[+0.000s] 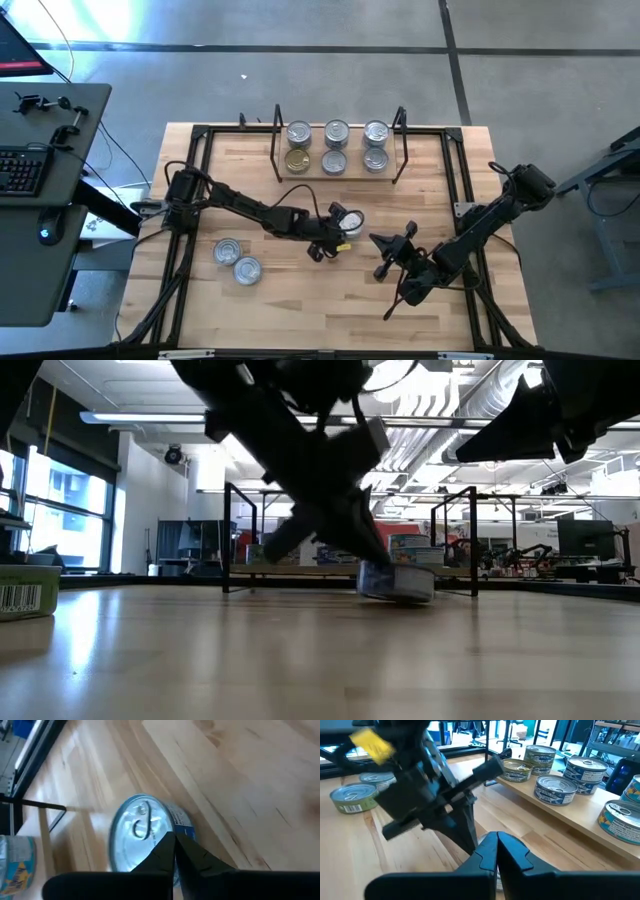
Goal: Stack canned seafood by type on shelf
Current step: Stack the blue tuna can on top of the blue tuna can on the shelf
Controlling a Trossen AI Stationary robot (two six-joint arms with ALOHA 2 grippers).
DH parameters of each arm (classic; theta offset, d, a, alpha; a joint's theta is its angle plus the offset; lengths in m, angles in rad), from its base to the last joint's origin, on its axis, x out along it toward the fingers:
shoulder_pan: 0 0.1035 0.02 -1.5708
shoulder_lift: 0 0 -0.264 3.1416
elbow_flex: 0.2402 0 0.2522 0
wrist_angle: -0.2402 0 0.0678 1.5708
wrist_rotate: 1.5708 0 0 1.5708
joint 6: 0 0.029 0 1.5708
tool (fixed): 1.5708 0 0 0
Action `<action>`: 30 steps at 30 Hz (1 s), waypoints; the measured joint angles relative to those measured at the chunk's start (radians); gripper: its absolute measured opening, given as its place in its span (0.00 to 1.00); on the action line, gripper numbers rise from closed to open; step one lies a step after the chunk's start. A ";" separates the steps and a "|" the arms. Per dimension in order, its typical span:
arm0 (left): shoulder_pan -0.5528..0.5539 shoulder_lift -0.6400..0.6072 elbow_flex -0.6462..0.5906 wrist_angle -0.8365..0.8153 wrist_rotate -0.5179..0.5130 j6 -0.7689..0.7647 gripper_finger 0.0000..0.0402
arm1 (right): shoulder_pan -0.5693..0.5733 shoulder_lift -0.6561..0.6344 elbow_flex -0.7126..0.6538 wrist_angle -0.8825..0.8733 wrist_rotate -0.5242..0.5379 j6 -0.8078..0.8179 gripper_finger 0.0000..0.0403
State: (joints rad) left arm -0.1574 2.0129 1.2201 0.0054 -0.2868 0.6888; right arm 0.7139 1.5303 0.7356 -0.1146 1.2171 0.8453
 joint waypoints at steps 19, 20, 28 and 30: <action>0.082 0.004 0.004 -0.046 0.218 0.242 0.35 | -0.004 0.000 0.000 0.000 0.005 0.008 0.00; 0.091 0.005 0.003 -0.060 0.241 0.270 0.35 | -0.007 0.000 0.000 0.000 0.006 0.010 0.00; 0.113 0.079 0.011 -0.026 0.249 0.405 0.19 | -0.007 0.000 0.000 0.004 0.006 0.006 0.00; 0.109 0.094 0.011 -0.017 0.235 0.398 0.12 | -0.007 0.000 0.000 0.002 0.006 0.002 0.00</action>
State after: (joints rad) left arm -0.0482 2.1072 1.2308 -0.0117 -0.0514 1.0868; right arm 0.7071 1.5307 0.7353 -0.1125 1.2229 0.8477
